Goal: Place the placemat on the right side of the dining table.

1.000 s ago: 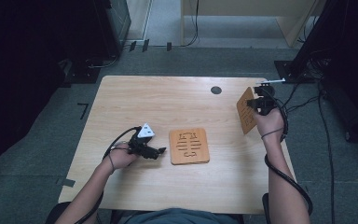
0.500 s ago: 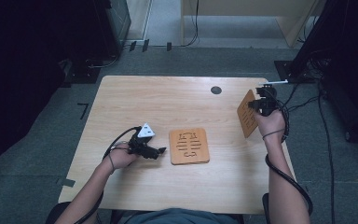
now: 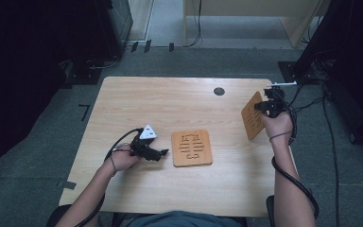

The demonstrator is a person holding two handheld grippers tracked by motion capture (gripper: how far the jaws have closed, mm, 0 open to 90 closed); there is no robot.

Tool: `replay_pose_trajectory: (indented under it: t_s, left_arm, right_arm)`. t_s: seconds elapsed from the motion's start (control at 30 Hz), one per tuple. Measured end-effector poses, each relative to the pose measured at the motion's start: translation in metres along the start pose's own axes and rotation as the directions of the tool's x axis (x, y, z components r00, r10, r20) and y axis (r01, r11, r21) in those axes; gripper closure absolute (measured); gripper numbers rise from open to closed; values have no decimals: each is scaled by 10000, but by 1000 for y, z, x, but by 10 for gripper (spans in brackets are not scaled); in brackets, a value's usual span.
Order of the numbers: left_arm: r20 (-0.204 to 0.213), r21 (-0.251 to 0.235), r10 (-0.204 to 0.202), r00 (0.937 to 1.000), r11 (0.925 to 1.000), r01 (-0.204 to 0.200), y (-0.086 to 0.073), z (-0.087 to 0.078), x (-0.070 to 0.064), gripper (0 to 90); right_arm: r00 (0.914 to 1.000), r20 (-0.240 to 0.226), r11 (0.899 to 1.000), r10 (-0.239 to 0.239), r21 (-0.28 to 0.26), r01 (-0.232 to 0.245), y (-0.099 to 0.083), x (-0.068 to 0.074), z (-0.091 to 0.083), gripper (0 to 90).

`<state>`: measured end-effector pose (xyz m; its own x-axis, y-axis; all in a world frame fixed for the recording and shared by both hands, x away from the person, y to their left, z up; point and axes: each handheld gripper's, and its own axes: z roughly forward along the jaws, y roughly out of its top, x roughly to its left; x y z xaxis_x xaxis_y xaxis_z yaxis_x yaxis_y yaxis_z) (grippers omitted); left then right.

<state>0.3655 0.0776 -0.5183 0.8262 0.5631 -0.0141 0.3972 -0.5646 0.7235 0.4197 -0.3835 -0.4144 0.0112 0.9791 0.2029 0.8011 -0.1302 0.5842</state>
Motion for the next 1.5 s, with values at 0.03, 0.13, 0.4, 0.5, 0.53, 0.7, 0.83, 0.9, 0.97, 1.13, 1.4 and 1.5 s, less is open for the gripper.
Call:
replay_pose_trajectory:
  t_s: [0.03,0.13,0.4,0.5,0.53,0.7,0.83,0.9,0.97,1.13,1.4,1.5]
  left_arm:
    - [-1,1,1,10000,10000,-1,0,0,0,121]
    - [-4,1,6,10000,10000,-6,0,0,0,121]
    - [8,-1,-8,10000,10000,8,0,0,0,121]
    - [9,-3,-20,10000,10000,20,0,0,0,121]
    - [5,0,-14,10000,10000,14,0,0,0,121]
    - [8,-1,-6,10000,10000,6,0,0,0,121]
    - [4,-1,-15,10000,10000,15,0,0,0,121]
    - [7,-4,-16,10000,10000,16,0,0,0,121]
    - [5,-2,-19,10000,10000,19,0,0,0,121]
    - [3,0,-16,10000,10000,16,0,0,0,121]
    - [4,-2,-5,10000,10000,5,0,0,0,121]
    - [1,0,-1,10000,10000,1,0,0,0,121]
  right_arm:
    - [10000,13,10000,5,5,-5,0,-1,0,817]
    - [9999,108,9999,-71,104,70,0,-2,0,788]
    - [9989,448,9995,-129,303,115,-2,-9,0,759]
    - [9987,506,9994,-93,344,76,-3,-13,0,739]
    - [9986,517,9992,-69,388,49,-3,-14,1,732]
    - [9989,462,9990,49,448,-70,-4,-17,3,720]
    - [9987,482,9984,146,540,-172,-6,-21,4,698]
    - [9986,455,9978,253,598,-280,-6,-23,5,689]
    - [9985,452,9972,309,660,-339,-7,-25,5,679]
    - [9984,456,9957,345,848,-383,-8,-28,8,638]
    - [9991,352,9951,256,946,-288,-10,-28,13,611]
    - [9990,340,9949,287,953,-318,-11,-31,14,595]
